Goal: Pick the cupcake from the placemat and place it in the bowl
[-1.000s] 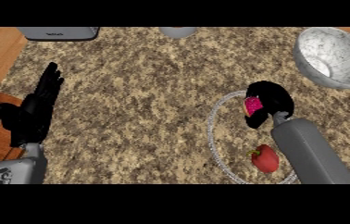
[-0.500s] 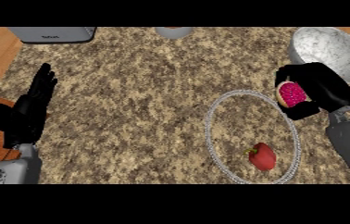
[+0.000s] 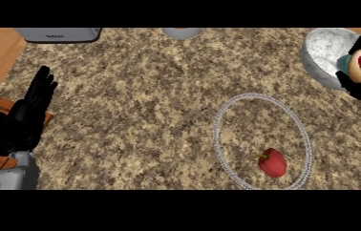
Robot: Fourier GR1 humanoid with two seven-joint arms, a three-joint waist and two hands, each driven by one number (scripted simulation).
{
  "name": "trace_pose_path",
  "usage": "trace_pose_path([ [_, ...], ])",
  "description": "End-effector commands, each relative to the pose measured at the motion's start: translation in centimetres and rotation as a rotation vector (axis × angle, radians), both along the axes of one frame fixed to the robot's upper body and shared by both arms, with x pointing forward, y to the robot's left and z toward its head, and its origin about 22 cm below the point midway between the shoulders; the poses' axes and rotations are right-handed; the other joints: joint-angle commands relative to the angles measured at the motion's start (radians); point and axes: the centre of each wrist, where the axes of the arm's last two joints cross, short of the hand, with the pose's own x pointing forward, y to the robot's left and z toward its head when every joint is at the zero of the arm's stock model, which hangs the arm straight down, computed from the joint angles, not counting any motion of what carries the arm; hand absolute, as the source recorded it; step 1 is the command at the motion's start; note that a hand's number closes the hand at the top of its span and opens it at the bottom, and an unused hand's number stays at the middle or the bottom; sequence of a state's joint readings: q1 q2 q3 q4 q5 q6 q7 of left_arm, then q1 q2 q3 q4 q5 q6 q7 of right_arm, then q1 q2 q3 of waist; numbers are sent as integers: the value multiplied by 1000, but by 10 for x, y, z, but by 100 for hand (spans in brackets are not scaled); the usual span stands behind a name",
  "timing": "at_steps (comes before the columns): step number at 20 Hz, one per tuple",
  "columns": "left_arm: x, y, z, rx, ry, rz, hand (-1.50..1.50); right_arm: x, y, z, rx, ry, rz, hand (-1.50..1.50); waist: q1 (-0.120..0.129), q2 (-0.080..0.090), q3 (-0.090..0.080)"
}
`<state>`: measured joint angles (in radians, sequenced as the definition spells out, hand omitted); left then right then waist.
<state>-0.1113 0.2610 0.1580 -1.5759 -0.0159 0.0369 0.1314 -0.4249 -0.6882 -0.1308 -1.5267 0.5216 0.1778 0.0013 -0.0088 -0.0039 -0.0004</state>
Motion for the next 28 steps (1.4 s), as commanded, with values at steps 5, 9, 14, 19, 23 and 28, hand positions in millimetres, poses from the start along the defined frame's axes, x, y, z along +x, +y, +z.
trace_pose_path([
  [5,14,-16,-2,0,-26,-31,0,20,-55,17,140,3,-45,150,17,7,1],
  [9,15,-17,18,11,-4,-44,0,43,-75,-5,155,14,-52,150,32,10,1],
  [14,7,-33,21,-15,-11,-54,0,59,-98,-17,203,37,-67,150,42,12,2],
  [19,7,-8,4,-8,-32,-54,0,67,-103,-54,183,30,-88,150,63,24,3],
  [23,13,-21,6,-12,-29,-85,0,73,-113,-29,198,18,-109,150,81,33,4],
  [28,27,-50,16,-15,-48,-121,0,65,-120,-57,93,283,-275,150,95,44,6],
])
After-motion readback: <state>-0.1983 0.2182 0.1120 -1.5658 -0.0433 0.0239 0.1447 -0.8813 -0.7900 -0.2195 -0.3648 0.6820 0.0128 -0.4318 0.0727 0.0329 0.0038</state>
